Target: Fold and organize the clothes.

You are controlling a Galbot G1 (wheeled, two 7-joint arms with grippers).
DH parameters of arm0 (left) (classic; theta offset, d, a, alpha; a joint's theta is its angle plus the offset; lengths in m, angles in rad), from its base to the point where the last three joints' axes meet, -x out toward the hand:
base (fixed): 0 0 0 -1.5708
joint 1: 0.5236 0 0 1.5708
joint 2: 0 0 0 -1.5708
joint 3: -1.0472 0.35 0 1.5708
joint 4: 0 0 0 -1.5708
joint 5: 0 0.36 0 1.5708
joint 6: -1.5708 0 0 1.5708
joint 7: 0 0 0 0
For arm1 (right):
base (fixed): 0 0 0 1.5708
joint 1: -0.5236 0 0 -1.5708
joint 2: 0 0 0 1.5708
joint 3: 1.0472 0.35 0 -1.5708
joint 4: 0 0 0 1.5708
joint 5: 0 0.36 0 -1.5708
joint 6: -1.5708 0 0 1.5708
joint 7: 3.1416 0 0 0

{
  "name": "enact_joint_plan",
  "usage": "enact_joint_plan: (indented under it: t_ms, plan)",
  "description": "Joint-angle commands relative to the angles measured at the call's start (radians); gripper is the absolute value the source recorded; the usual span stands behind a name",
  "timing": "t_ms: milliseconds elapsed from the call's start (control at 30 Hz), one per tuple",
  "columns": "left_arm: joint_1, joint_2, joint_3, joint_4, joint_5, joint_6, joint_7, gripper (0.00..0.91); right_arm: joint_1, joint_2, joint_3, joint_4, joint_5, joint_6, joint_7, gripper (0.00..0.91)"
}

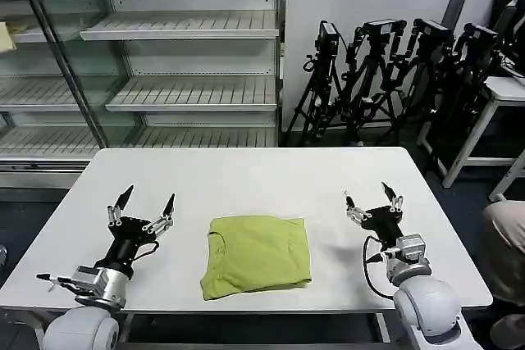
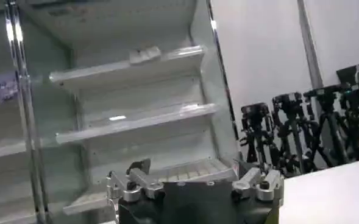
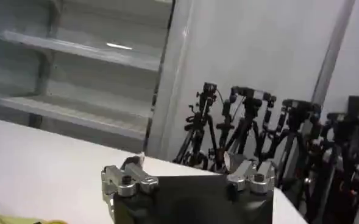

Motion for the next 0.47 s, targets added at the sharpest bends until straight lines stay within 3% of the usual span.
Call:
enact_joint_plan:
  t_ms: [33, 467]
  plan:
    - [0.032, -0.015, -0.029, -0.050, 0.027, 0.005, 0.004, 0.907, -0.016, -0.016, 0.021, 0.028, -0.027, 0.031, 0.015, 0.907]
    - [0.058, -0.036, -0.031, -0.014, 0.176, -0.112, 0.055, 0.907, -0.059, -0.025, 0.038, 0.057, -0.031, 0.050, 0.013, 0.907]
